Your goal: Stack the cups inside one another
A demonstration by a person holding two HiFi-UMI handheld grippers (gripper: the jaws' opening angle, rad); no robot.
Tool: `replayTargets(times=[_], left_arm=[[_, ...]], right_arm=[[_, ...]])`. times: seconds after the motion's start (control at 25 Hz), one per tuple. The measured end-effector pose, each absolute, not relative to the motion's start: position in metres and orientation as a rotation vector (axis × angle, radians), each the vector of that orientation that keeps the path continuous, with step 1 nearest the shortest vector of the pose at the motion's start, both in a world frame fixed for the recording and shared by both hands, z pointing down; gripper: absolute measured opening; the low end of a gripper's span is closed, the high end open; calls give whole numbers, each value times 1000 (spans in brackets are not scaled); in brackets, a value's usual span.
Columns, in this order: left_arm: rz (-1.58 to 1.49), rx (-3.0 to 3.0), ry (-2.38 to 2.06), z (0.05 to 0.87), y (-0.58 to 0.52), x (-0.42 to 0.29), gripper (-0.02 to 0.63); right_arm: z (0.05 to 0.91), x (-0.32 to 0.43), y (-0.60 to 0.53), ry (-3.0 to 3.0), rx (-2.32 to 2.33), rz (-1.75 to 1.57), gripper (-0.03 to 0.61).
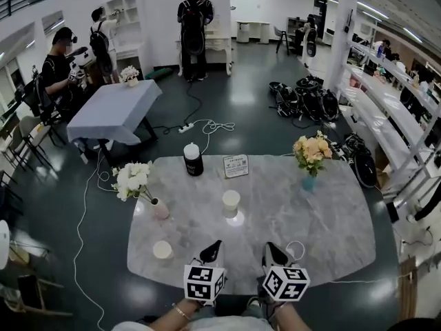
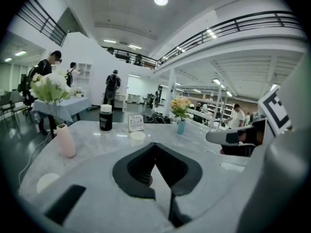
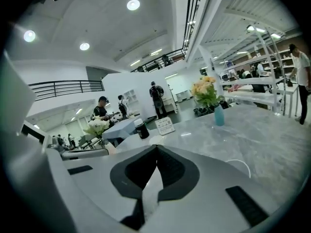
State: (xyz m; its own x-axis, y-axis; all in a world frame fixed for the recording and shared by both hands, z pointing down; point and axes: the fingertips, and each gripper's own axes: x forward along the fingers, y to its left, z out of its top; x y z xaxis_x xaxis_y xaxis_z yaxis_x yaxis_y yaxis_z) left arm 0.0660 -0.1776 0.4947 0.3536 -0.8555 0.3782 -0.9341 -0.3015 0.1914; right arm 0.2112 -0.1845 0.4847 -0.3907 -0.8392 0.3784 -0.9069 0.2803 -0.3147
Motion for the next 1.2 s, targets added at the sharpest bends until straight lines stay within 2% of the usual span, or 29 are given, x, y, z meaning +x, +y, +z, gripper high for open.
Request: replayTargets(times=[0.68, 1.2], left_arm=[[264, 1970, -1816, 513, -136, 28, -5], [231, 1838, -1931, 516, -114, -19, -3]], right_arm=[[492, 163, -187, -2536, 1277, 667, 6], [491, 90, -171, -2640, 988, 595, 9]])
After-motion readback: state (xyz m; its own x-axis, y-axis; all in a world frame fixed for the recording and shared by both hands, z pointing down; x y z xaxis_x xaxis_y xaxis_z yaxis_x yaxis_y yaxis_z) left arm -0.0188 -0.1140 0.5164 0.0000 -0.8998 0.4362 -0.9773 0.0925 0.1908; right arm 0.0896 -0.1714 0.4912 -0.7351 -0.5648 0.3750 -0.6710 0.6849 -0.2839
